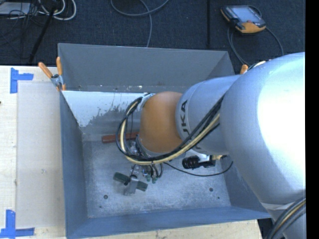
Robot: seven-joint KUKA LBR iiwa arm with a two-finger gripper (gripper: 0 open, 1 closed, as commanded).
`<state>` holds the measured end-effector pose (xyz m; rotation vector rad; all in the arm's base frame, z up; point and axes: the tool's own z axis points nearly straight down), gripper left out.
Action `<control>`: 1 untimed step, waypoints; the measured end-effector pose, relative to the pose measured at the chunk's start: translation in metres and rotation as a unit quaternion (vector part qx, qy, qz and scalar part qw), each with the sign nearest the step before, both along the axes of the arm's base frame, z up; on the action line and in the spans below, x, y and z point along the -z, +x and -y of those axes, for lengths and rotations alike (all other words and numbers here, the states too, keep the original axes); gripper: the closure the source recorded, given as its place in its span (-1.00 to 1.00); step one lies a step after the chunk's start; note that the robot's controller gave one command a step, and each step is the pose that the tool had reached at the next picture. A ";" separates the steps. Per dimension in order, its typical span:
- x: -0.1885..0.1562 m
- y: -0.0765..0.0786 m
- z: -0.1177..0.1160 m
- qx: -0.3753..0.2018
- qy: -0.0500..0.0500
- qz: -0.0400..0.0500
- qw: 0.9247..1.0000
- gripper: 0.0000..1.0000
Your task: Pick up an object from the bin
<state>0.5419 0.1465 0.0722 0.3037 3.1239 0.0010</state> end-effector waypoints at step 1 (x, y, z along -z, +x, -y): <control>0.008 0.020 -0.002 0.033 0.002 0.002 0.999 1.00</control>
Offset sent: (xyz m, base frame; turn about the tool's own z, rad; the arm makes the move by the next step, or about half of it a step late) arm 0.0000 0.0000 0.0000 0.0000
